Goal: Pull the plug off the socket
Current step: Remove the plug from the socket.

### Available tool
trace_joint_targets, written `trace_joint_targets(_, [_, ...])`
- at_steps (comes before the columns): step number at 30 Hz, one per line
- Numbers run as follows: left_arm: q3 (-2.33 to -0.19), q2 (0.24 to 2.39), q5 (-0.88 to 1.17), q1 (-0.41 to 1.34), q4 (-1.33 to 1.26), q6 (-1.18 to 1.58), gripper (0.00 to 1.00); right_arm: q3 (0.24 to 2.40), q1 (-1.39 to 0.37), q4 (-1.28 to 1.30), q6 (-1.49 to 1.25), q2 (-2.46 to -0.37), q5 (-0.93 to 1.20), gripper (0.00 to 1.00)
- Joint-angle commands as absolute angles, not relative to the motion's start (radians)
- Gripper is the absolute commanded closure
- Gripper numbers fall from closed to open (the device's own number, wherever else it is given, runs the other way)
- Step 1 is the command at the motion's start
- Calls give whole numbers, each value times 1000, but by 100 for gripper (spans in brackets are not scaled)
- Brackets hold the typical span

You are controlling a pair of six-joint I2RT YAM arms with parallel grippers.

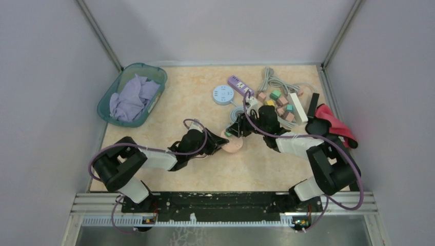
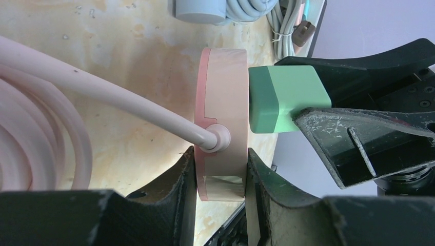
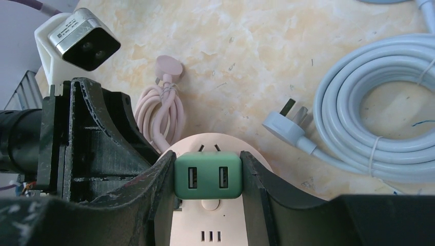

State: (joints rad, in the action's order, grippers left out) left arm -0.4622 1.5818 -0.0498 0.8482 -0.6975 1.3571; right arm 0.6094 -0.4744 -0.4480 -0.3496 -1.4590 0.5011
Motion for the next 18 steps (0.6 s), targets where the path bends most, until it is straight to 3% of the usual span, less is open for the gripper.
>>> trace_joint_targets(1, [-470, 1619, -80, 836, -516, 1320, 100, 649, -478, -642, -361, -1332, 597, 100])
trace_joint_targets(13, [-530, 1636, -102, 838, -378, 1269, 100, 714, -483, -493, -283, -1322, 496, 100])
trace_joint_targets(18, [-520, 1620, -114, 837, -371, 1262, 100, 685, -379, -670, -509, -1349, 738, 100])
